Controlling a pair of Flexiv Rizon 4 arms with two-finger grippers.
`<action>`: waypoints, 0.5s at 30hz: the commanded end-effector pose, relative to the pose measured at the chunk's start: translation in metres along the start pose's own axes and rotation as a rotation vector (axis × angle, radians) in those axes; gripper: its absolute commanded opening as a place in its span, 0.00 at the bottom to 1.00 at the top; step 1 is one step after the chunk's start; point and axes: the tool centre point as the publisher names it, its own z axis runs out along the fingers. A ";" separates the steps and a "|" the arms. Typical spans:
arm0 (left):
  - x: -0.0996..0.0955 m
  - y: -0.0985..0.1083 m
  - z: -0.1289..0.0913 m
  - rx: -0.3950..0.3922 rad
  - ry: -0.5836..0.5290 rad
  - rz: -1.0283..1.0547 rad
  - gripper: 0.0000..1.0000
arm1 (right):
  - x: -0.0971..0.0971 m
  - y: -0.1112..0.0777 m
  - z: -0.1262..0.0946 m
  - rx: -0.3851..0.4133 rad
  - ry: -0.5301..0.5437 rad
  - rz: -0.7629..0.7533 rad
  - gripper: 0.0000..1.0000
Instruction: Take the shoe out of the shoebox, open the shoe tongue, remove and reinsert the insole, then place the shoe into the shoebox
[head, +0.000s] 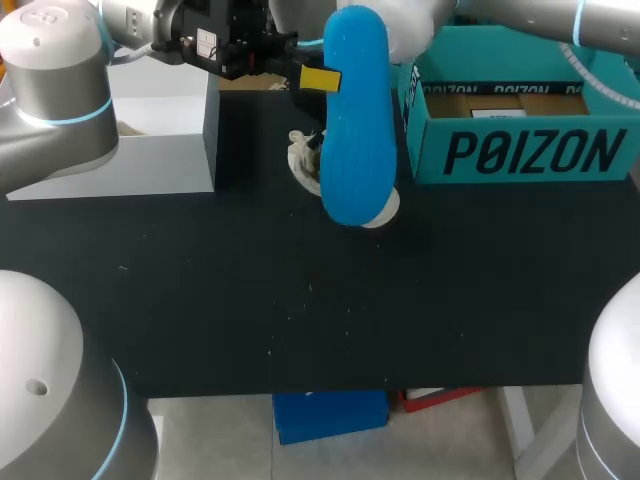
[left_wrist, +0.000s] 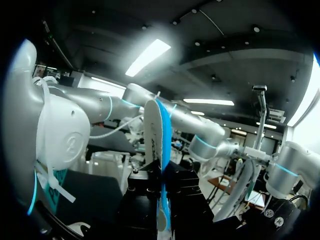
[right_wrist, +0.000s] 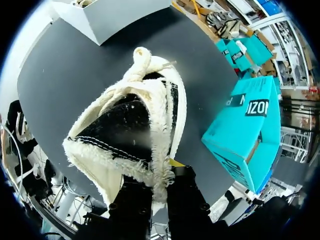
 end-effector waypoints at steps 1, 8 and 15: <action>0.000 0.001 0.001 0.001 -0.003 0.002 0.00 | 0.007 0.001 -0.007 0.046 -0.024 0.258 0.00; 0.000 0.001 0.001 0.001 -0.003 0.002 0.00 | 0.022 -0.004 0.004 0.045 -0.007 0.405 0.00; 0.000 0.001 0.001 0.001 -0.003 0.002 0.00 | 0.038 -0.002 0.017 0.035 0.019 0.452 0.00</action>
